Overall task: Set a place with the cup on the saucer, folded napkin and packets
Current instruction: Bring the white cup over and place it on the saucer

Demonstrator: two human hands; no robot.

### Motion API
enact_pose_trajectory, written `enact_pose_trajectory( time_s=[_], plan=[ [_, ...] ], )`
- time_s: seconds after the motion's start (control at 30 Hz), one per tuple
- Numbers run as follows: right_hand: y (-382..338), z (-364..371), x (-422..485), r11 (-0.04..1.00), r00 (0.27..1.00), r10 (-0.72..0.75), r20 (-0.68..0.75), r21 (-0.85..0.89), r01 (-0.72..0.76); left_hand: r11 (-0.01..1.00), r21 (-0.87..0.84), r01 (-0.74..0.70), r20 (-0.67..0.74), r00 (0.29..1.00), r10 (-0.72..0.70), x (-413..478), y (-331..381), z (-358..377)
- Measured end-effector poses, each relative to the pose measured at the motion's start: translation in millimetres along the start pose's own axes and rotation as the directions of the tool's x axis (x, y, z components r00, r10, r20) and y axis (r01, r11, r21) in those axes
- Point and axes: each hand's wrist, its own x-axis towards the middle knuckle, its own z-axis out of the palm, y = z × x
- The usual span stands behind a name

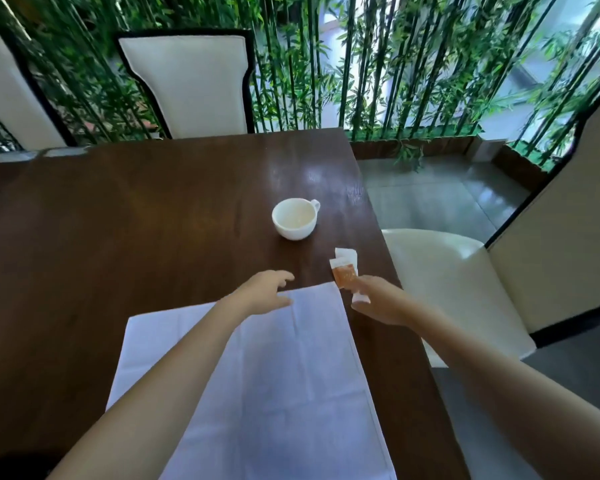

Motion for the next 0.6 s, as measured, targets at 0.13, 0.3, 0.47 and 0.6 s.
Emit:
enact_pose_trajectory(
  time_s=[0.13, 0.3, 0.47, 0.6],
  plan=[
    [1.3, -22.6, 68.4, 0.997, 0.992, 0.074, -0.1, 0.038, -0.071, 0.993, -0.05, 0.11, -0.239, 0.964, -0.119, 58.4, -13.1, -15.5],
    [1.7, -38.2, 144.4, 0.99, 0.971, 0.134, -0.197, 0.058, -0.125, 0.928, -0.348, 0.135, -0.35, 0.899, -0.262, 112.0, -25.2, -18.7],
    [5.8, -46.8, 199.2, 0.984, 0.957, 0.167, -0.236, 0.098, -0.147, 0.861, -0.509, 0.004, -0.349, 0.913, -0.211, 145.7, -36.2, -14.7],
    [5.5, -48.4, 228.9, 0.989, 0.97, 0.14, -0.199, 0.069, -0.129, 0.822, -0.559, -0.11, -0.388, 0.911, -0.142, 159.3, -41.8, -5.4]
  ],
)
